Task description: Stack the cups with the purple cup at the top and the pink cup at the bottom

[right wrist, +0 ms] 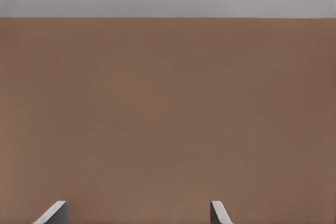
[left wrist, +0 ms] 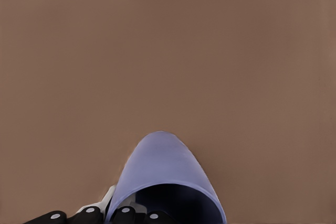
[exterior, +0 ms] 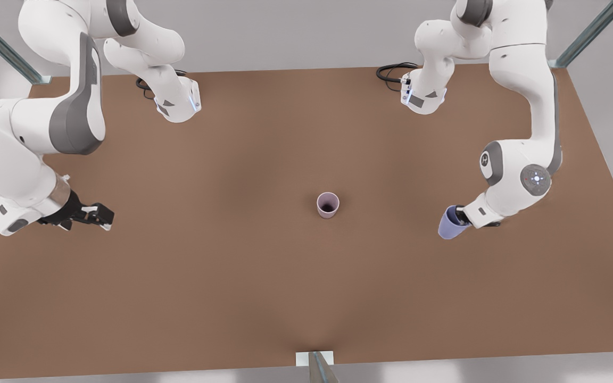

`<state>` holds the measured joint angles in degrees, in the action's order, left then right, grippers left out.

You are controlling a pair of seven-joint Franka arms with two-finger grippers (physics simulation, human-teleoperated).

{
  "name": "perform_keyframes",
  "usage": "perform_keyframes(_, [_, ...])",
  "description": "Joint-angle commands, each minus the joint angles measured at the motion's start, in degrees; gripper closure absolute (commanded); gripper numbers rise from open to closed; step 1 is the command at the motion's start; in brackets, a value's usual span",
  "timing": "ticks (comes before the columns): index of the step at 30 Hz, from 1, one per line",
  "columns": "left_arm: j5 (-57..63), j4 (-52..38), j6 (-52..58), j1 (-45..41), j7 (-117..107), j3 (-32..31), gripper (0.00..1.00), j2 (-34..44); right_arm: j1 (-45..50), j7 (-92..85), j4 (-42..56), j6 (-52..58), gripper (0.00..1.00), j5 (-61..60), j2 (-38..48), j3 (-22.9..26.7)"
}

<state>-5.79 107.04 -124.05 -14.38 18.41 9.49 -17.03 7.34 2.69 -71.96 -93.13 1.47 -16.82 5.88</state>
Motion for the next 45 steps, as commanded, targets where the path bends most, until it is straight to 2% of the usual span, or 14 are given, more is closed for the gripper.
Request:
perform_keyframes(1, [-0.01, -5.68, 9.78, -1.08, -42.13, -3.33, 0.79, -2.04, -0.04, -7.18, 0.07, -0.21, 0.0, 0.12, -0.32, 0.1])
perform_keyframes(3, [0.25, -12.19, 15.06, -2.48, -49.25, -6.06, 0.79, -4.24, -0.13, -7.26, 0.15, -0.12, 0.0, 0.12, -0.41, 0.19])
perform_keyframes(5, [0.25, -16.05, 17.69, -7.93, -55.58, -6.06, 0.79, -5.11, -0.13, -7.26, 0.07, -0.21, 0.0, 0.12, -0.5, 0.19])
perform_keyframes(6, [0.43, -22.55, 24.88, -11.27, -59.27, -6.06, 0.79, -8.44, -0.13, -7.35, 0.07, -0.21, 0.0, 0.2, -0.58, 0.19])
perform_keyframes(7, [0.25, -25.37, 28.15, -13.2, -60.16, -6.06, 0.79, -10.3, -0.13, -7.44, 0.07, -0.12, 0.0, 0.2, -0.94, 0.19])
perform_keyframes(11, [-0.89, -27.76, 28.51, -18.84, -68.51, -6.32, 0.79, -11.97, 0.04, -7.17, 0.15, -0.21, 0.0, 0.12, -1.46, 0.19])
perform_keyframes(21, [-4.84, -27.23, 29.48, -24.9, -76.33, -7.99, 0.79, -13.2, -0.13, -7.09, 0.33, -0.29, 0.0, 0.03, -2.17, 0.19])
perform_keyframes(35, [-5.46, -24.24, 19.02, -24.29, -75.28, -8.0, 0.79, -14.08, -0.04, -7.0, 0.33, -1.08, 0.0, 0.03, -2.96, 0.19])
perform_keyframes(45, [-5.37, -22.13, 18.32, -23.85, -74.75, -8.0, 0.79, -14.08, -0.13, -7.0, 0.24, -1.79, 0.0, -0.06, -3.05, 0.1])
